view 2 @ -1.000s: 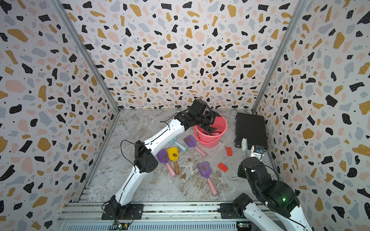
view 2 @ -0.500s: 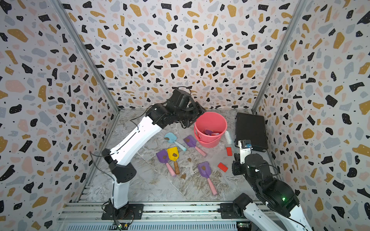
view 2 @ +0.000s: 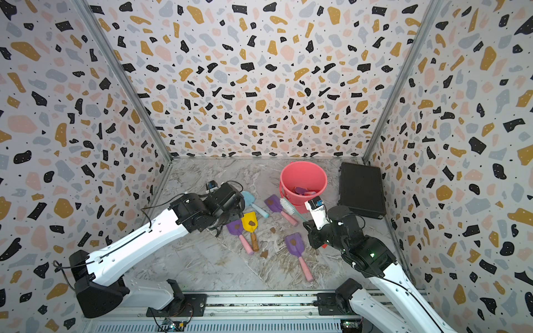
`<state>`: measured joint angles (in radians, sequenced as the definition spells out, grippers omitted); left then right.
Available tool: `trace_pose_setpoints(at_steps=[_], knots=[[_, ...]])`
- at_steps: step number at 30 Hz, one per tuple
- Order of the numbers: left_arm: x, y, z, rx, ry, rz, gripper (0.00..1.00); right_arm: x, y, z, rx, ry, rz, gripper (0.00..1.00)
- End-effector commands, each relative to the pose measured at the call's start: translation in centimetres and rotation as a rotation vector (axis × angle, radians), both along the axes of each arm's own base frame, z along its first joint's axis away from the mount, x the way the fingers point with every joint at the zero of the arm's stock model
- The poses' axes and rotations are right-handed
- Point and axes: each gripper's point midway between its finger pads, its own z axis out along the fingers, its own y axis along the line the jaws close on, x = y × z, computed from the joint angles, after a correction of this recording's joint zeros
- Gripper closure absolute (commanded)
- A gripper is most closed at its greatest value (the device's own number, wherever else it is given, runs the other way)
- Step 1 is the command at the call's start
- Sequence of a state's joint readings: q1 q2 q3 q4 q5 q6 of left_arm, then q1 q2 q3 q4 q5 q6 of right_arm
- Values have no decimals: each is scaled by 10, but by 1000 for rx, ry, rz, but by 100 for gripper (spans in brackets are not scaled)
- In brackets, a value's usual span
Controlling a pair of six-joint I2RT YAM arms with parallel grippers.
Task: Brush the soil off the hand trowel and place it into the bucket
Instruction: Pick up the hand trowel from the center of the board.
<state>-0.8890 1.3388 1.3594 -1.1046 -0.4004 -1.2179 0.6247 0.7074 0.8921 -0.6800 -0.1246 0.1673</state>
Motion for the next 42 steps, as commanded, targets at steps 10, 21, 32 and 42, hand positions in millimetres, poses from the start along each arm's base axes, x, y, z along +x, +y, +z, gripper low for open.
trace_pose_setpoints(at_steps=[10,21,32,42], knots=[[-40,-21,-94,9,269,24,41,7,10,11,62,-44,10,100],[-41,-56,-156,-11,380,-61,44,0,0,11,45,-44,-12,100],[-41,-45,-186,62,394,-50,46,-3,-6,13,36,-56,-22,100],[-42,-44,-196,62,401,-75,56,-1,-6,17,41,-57,-32,100]])
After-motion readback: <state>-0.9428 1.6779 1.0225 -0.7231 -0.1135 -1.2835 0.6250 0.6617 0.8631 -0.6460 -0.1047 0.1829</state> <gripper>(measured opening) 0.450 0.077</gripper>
